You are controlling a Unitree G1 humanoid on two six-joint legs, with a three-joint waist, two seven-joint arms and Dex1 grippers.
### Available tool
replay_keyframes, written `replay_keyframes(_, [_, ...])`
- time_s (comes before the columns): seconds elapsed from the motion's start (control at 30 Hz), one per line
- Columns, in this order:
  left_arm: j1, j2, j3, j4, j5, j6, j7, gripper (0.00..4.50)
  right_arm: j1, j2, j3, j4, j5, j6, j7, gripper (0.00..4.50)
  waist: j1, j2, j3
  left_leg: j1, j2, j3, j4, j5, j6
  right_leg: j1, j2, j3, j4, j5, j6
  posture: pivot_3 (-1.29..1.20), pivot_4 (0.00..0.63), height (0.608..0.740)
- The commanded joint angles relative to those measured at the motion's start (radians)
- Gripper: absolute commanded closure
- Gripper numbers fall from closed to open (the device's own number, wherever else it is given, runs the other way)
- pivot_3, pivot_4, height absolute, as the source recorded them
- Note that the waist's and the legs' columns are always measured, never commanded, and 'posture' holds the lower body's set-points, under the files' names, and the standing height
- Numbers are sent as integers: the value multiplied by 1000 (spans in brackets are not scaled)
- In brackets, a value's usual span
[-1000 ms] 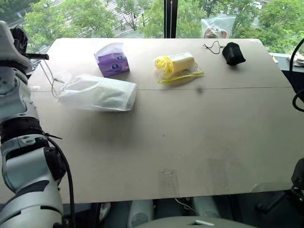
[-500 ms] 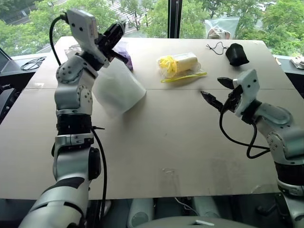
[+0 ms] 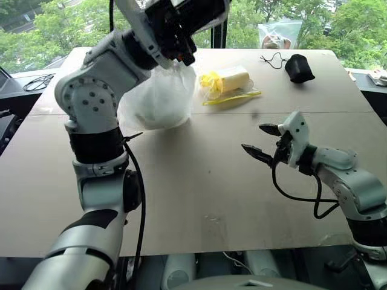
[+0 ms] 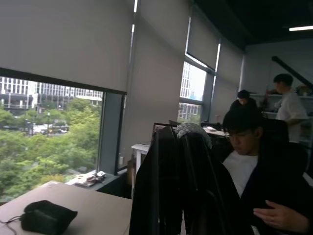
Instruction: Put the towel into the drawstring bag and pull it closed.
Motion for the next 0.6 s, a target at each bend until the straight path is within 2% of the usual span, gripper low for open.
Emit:
replay_keyframes(0.03, [19, -9, 31, -3, -274, 122, 162, 4500, 24, -48, -70, -44, 16, 2, 15, 80, 1, 0, 0, 0, 0, -1, 0, 0, 0, 0, 0, 0, 0, 0, 0, 0, 150, 740])
replay_keyframes(0.1, [48, 23, 34, -2, -322, 150, 208, 4500, 44, -78, -107, -47, 26, 0, 23, 80, 1, 0, 0, 1, 0, -2, 0, 0, 0, 1, 0, -1, 1, -2, 3, 0, 150, 740])
replay_keyframes(0.23, [157, 168, 54, -26, -310, 202, 192, 4500, 103, -140, -158, -96, 46, -8, 58, 80, -7, 0, 0, 5, -1, -2, 0, 0, 1, 3, 4, 0, 1, -2, 3, 0, 150, 740])
replay_keyframes(0.37, [232, 285, 99, 24, -305, 212, 171, 4500, 132, -177, -81, -110, -39, -110, 88, 80, -3, 0, 0, 5, 0, -4, -2, 0, 1, 3, 6, -1, 1, -2, 3, 0, 150, 740])
replay_keyframes(0.47, [295, 368, 136, 48, -300, 234, 136, 4500, 74, -156, -15, -33, -111, -169, 79, 80, -6, 0, 0, 6, 0, -3, -2, -2, 3, 3, 5, 1, 1, -2, 3, 0, 150, 740])
replay_keyframes(0.6, [417, 489, 165, 41, -238, 256, 29, 4500, 41, -164, 50, 18, -149, -240, 158, 80, 1, 0, 0, 5, 0, -3, -1, -2, 3, 3, 3, 0, 0, -2, 3, 0, 150, 740])
